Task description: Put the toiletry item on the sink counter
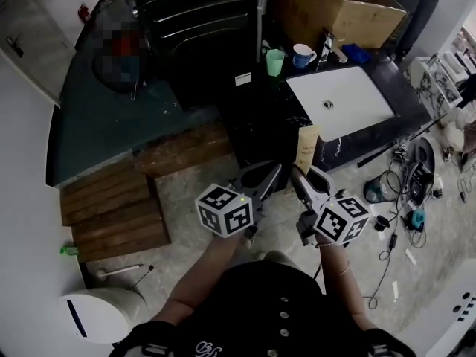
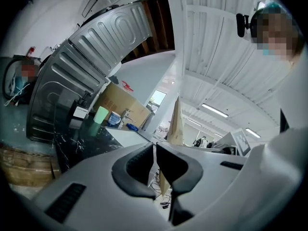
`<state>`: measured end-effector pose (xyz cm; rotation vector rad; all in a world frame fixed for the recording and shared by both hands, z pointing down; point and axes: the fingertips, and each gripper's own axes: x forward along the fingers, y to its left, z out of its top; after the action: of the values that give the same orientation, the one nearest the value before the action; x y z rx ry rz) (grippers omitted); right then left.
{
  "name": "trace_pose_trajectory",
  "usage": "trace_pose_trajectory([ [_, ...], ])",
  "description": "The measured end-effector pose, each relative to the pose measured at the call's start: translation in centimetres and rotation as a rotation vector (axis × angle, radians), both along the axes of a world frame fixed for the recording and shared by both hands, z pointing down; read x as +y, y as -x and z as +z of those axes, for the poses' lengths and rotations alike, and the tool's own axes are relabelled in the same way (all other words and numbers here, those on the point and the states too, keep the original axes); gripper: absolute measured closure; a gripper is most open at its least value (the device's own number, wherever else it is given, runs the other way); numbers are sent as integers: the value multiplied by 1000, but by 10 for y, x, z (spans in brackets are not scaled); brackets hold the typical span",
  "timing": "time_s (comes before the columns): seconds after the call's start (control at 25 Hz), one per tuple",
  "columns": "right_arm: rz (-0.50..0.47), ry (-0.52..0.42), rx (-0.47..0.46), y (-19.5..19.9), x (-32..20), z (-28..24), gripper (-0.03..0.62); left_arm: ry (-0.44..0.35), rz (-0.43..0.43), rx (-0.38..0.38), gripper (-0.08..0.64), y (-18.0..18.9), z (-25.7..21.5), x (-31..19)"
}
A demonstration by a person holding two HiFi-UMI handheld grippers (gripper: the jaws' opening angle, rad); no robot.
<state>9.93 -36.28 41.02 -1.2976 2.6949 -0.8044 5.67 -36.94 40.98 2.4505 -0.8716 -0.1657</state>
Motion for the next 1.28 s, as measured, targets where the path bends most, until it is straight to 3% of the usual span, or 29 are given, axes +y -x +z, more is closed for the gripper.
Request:
trace_pose_trajectory([
  [0.76, 11, 121, 114, 11, -82, 33, 512, 91, 2, 18, 534, 16, 30, -73],
  [1.04, -12, 247, 251, 17, -103, 68, 511, 143, -5, 26, 534, 19, 48, -91],
  [1.28, 4, 316, 269, 15, -116, 86, 511, 164, 10, 18, 534, 18, 58, -102],
])
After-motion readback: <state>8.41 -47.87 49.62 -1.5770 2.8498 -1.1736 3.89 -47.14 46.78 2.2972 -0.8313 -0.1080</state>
